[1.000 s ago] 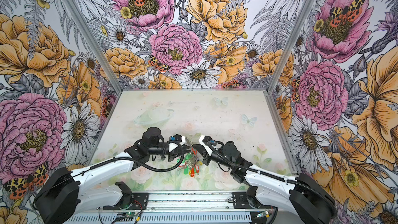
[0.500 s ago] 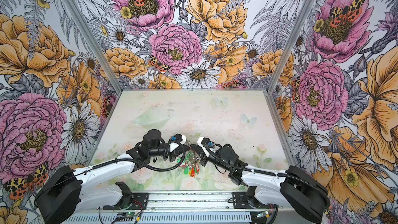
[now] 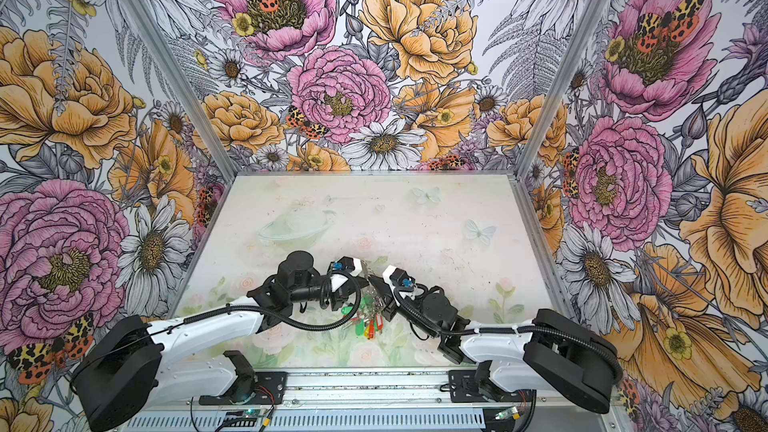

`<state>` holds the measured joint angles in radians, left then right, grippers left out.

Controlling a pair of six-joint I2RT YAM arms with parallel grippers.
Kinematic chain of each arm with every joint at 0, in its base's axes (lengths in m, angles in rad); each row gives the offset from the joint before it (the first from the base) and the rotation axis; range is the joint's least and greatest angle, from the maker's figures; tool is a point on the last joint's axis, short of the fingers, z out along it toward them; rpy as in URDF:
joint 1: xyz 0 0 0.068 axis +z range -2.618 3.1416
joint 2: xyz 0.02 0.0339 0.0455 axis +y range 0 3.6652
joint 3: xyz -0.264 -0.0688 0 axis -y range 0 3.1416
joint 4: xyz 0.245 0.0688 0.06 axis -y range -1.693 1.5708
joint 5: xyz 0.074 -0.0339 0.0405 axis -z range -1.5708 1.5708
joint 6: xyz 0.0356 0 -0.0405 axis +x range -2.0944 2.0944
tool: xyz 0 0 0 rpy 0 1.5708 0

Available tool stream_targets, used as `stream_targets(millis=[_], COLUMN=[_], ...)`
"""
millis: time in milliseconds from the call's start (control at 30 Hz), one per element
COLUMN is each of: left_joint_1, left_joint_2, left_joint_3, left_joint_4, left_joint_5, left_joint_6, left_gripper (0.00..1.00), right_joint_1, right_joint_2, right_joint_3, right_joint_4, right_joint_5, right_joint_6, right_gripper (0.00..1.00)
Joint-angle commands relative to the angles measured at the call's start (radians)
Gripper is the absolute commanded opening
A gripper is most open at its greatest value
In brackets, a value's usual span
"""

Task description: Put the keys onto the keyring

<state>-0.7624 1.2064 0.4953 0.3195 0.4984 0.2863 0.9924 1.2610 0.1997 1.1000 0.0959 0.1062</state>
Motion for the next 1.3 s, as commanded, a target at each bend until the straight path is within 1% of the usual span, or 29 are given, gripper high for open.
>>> stream_targets(millis=[0, 233, 367, 400, 467, 567, 600, 733, 900, 1033, 1167, 1267], left_joint_1=[-0.036, -0.043, -0.029, -0.02, -0.008, 0.002, 0.004, 0.012, 0.012, 0.004, -0.006, -0.012], left_joint_2=[0.006, 0.002, -0.025, -0.033, -0.048, -0.074, -0.082, -0.093, -0.094, -0.106, -0.115, -0.131], left_joint_3=[0.004, -0.001, -0.026, -0.029, -0.029, -0.032, -0.032, -0.029, -0.018, -0.009, -0.011, -0.02], left_joint_4=[0.094, 0.107, 0.102, 0.088, 0.056, 0.026, 0.021, 0.009, -0.02, -0.078, -0.117, -0.136], left_joint_5=[0.022, 0.026, -0.001, -0.004, -0.012, -0.02, -0.021, -0.008, 0.019, 0.024, 0.074, 0.113], left_joint_6=[-0.018, -0.02, -0.005, 0.001, 0.017, 0.038, 0.043, 0.055, 0.069, 0.109, 0.161, 0.203], left_gripper=[0.0, 0.0, 0.0, 0.0, 0.0, 0.0, 0.0, 0.0, 0.0, 0.0, 0.0, 0.0], right_joint_1=[0.021, 0.044, 0.042, 0.038, 0.024, 0.014, 0.013, -0.004, -0.011, -0.031, -0.066, -0.09], right_joint_2=[0.05, 0.065, 0.048, 0.033, -0.018, -0.116, -0.138, -0.18, -0.222, -0.324, -0.426, -0.467], right_joint_3=[0.007, 0.015, -0.012, -0.02, -0.015, 0.035, 0.039, 0.034, 0.058, 0.092, 0.133, 0.182], right_joint_4=[0.15, 0.156, 0.149, 0.134, 0.029, -0.232, -0.272, -0.323, -0.425, -0.612, -0.804, -0.944], right_joint_5=[0.108, 0.199, 0.188, 0.166, 0.111, 0.021, 0.006, -0.036, -0.073, -0.091, -0.181, -0.307], right_joint_6=[0.019, 0.002, -0.009, -0.013, -0.011, -0.028, -0.033, -0.028, -0.055, -0.11, -0.167, -0.215], right_gripper=[0.0, 0.0, 0.0, 0.0, 0.01, 0.08, 0.11, 0.19, 0.23, 0.23, 0.26, 0.28])
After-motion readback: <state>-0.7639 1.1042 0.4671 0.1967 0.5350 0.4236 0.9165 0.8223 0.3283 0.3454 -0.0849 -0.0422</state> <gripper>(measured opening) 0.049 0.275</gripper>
